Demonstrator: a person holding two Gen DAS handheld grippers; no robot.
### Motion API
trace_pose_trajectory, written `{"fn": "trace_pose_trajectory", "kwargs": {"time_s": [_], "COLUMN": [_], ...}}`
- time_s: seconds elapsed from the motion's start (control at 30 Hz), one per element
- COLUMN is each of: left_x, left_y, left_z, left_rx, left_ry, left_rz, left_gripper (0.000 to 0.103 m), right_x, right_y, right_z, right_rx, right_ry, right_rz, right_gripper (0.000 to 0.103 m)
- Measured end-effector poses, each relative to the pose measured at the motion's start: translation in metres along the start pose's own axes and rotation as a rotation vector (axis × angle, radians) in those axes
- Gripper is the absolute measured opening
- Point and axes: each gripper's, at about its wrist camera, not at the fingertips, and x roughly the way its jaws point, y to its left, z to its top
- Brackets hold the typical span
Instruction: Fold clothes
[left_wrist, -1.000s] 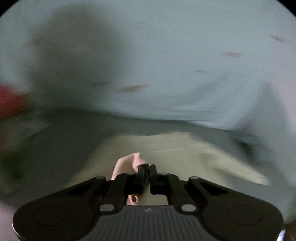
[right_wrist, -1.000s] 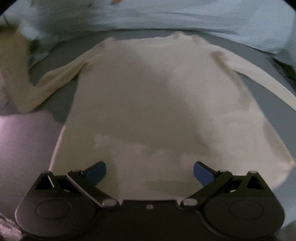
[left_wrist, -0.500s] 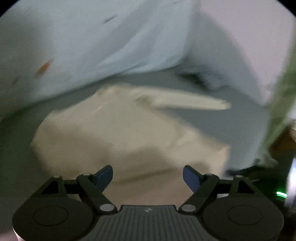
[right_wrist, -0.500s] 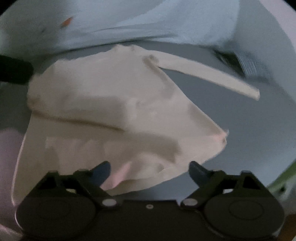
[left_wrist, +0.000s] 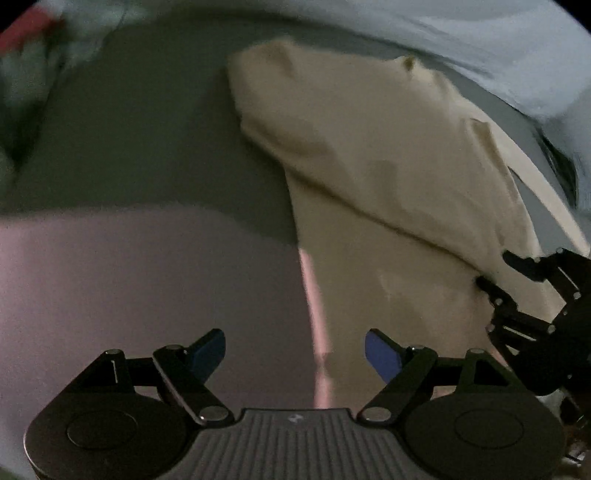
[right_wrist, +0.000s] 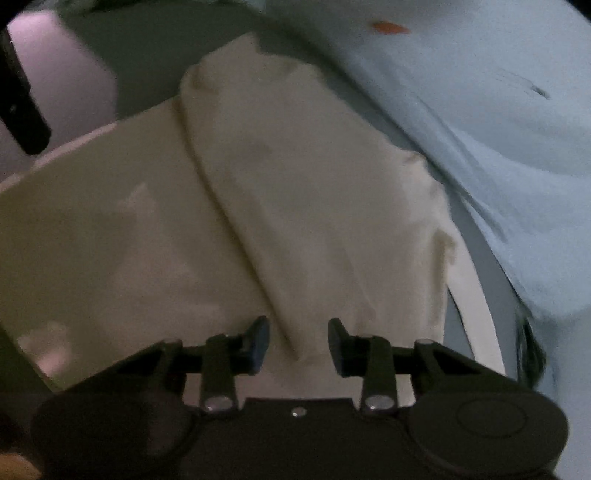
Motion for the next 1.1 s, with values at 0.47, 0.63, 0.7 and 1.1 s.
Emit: {"fn": "trace_pose_trajectory", "kwargs": {"time_s": [0.47,0.63,0.7,1.1], "left_x": [0.021,-0.005,-0.023,0.067], "left_y": [-0.061,-0.091,-0.113,-0.230], "left_z": [-0.044,-0.039,-0.036,-0.042], "left_rx": [-0.298,-0.310,-0.252,0.217], "left_ry": [-0.111,-0.165,-0.201,-0.017], "left_rz": [0.273,0.363,0.365,0.427], "left_gripper": [0.005,0.004,0.004,0.017], "right_x": [0.015,0.021,0.025,0.107], "right_y": [-0.061,-0.145,-0.187,-0.287], "right_z": [-0.022,-0.014,-0.014,-0.076], "right_rx": [-0.247,-0.186,-0.125,0.145], "right_ry": [-0.254,-0.365,-0.376,-0.093], "right_rz": [0.159,-0.024,-0.116,-0.216], "right_gripper": [0.005,0.004,0.004,0.022]}}
